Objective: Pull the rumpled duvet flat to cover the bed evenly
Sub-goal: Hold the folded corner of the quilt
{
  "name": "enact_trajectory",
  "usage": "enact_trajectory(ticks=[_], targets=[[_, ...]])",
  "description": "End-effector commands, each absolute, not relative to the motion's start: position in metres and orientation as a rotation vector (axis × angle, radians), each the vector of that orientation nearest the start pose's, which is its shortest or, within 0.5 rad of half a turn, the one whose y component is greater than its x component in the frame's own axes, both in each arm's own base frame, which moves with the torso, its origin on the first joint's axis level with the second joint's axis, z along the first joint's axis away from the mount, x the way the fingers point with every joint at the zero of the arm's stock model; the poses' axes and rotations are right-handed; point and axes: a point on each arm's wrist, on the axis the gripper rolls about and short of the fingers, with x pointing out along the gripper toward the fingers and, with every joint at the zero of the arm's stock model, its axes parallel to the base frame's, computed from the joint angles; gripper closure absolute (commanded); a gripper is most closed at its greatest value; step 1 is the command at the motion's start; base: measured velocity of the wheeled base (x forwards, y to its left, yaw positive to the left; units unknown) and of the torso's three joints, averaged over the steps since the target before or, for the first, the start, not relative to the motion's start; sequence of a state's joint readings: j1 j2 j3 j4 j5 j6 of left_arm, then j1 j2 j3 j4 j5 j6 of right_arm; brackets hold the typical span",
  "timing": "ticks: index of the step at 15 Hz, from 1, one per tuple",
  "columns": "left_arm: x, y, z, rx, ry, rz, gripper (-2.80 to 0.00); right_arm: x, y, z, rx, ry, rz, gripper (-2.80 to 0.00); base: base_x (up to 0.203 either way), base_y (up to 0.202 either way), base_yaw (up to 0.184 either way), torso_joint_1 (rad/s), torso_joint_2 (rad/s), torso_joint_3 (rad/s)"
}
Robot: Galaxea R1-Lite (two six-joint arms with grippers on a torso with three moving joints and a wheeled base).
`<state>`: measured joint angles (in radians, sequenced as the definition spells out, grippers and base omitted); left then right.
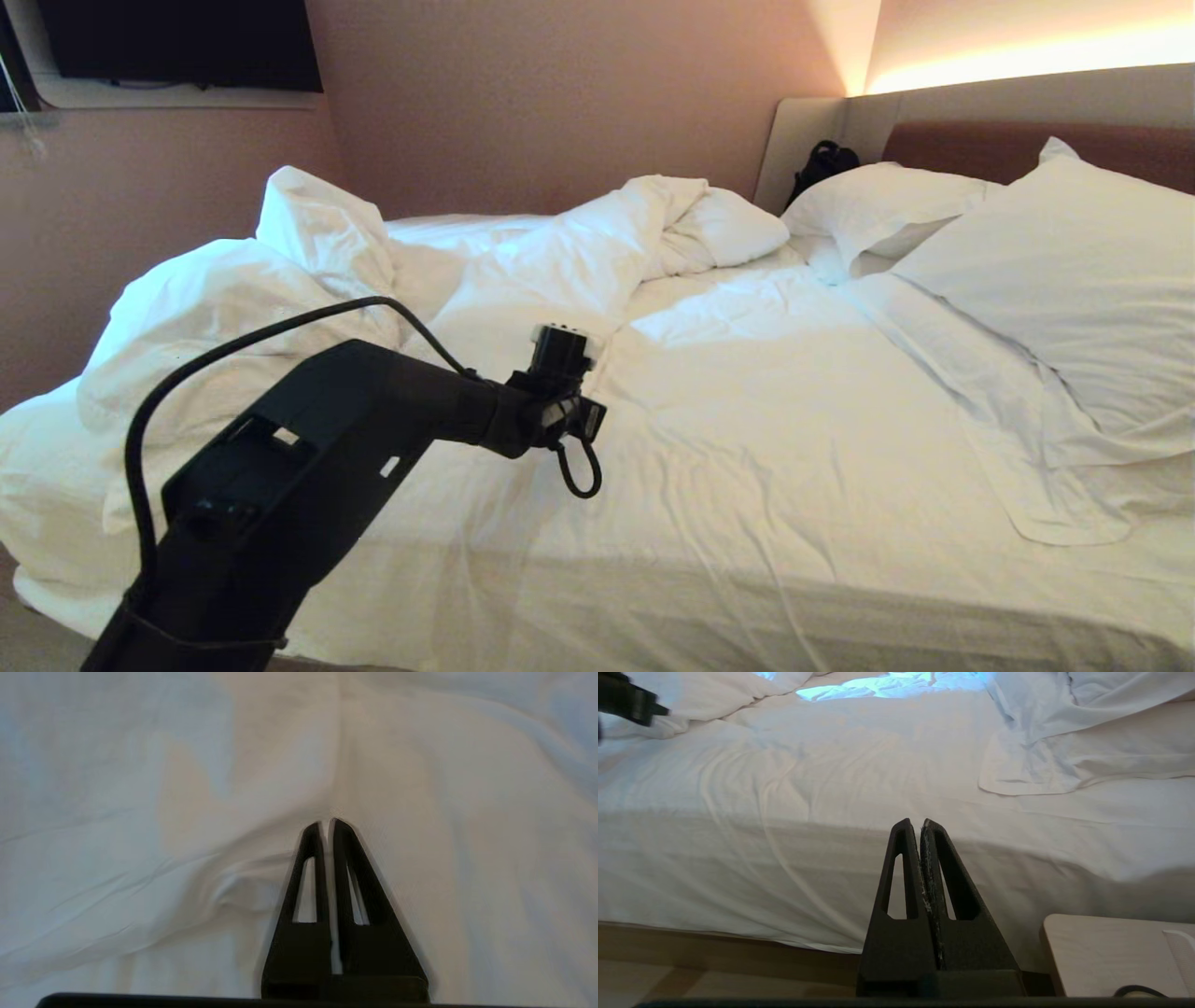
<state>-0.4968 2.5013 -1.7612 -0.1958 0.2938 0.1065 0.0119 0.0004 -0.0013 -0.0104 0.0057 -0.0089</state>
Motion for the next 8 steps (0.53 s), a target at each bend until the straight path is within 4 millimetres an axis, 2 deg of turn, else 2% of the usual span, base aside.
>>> enact_trajectory(ticks=[1,8], targets=[[0.454,-0.238,0.054,0.324,0.498,-0.223,-2.80,-0.023,0.000,0.077,-0.009,-0.012,0.018,0.00,0.000,0.000,0.000,0.000,0.00,0.000],[0.458,-0.249,0.042,0.399,0.476,-0.194,-2.80,-0.023,0.000,0.077,-0.009,-0.012,0.018,0.00,0.000,0.000,0.000,0.000,0.00,0.000]])
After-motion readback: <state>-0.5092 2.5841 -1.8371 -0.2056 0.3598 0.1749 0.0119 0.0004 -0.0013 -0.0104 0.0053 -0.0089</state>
